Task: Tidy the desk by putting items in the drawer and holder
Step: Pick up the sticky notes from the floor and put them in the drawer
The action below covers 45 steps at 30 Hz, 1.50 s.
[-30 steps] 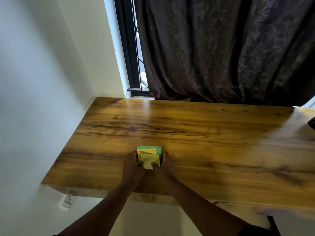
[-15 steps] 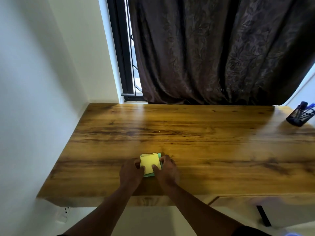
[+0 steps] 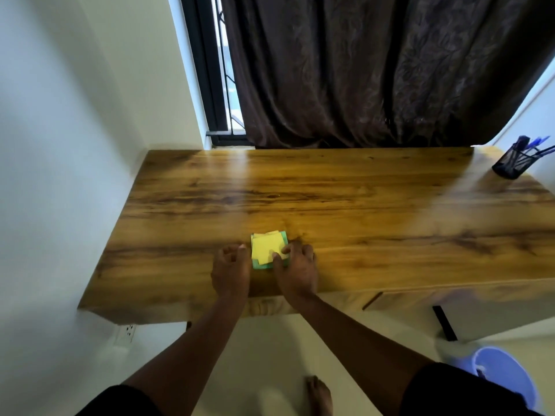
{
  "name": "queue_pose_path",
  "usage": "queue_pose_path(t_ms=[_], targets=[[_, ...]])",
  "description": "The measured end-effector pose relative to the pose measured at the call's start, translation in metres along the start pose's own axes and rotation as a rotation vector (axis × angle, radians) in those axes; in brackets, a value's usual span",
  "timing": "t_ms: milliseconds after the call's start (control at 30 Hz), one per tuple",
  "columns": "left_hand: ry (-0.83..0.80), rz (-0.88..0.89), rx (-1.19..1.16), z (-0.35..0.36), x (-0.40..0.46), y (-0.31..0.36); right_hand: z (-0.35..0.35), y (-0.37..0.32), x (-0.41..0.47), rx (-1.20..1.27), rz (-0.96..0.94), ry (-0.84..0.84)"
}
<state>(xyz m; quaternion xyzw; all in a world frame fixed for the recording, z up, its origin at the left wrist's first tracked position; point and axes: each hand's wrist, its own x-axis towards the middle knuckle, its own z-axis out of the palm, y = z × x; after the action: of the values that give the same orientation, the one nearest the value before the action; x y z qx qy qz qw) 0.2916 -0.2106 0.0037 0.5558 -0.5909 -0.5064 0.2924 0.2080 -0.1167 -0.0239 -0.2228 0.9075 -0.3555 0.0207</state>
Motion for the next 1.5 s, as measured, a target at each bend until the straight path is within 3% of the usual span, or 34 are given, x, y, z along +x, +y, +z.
queue_pose_path(t_ms=[200,367,500,600,667,733,833,967,1167,1500], targets=[[-0.068,0.046,-0.25,-0.022,-0.034,-0.037,0.003,-0.005,-0.048,0.063,-0.156,-0.048],[-0.201,-0.068,-0.29,-0.049,-0.053,-0.081,0.013,0.014,-0.084,0.088,-0.184,-0.419],[-0.232,-0.449,-0.301,-0.057,-0.05,-0.104,0.022,0.036,-0.096,0.261,0.185,-0.752],[-0.244,-0.766,-0.467,-0.056,-0.04,-0.111,0.028,0.046,-0.093,0.343,0.476,-0.908],[-0.259,-0.88,-0.55,-0.052,-0.032,-0.117,0.032,0.054,-0.089,0.467,0.701,-0.965],[-0.246,-0.937,-0.628,-0.048,-0.026,-0.122,0.036,0.064,-0.086,0.68,0.905,-0.908],[-0.194,-0.994,-0.745,-0.041,-0.02,-0.126,0.046,0.079,-0.082,0.995,1.164,-0.658],[-0.151,-1.042,-0.876,-0.033,-0.008,-0.14,0.059,0.086,-0.08,1.264,1.361,-0.364],[-0.157,-1.039,-0.987,-0.022,0.009,-0.152,0.068,0.086,-0.071,1.451,1.443,-0.183],[-0.141,-1.04,-1.051,-0.023,0.004,-0.152,0.062,0.08,-0.076,1.535,1.445,-0.141]])
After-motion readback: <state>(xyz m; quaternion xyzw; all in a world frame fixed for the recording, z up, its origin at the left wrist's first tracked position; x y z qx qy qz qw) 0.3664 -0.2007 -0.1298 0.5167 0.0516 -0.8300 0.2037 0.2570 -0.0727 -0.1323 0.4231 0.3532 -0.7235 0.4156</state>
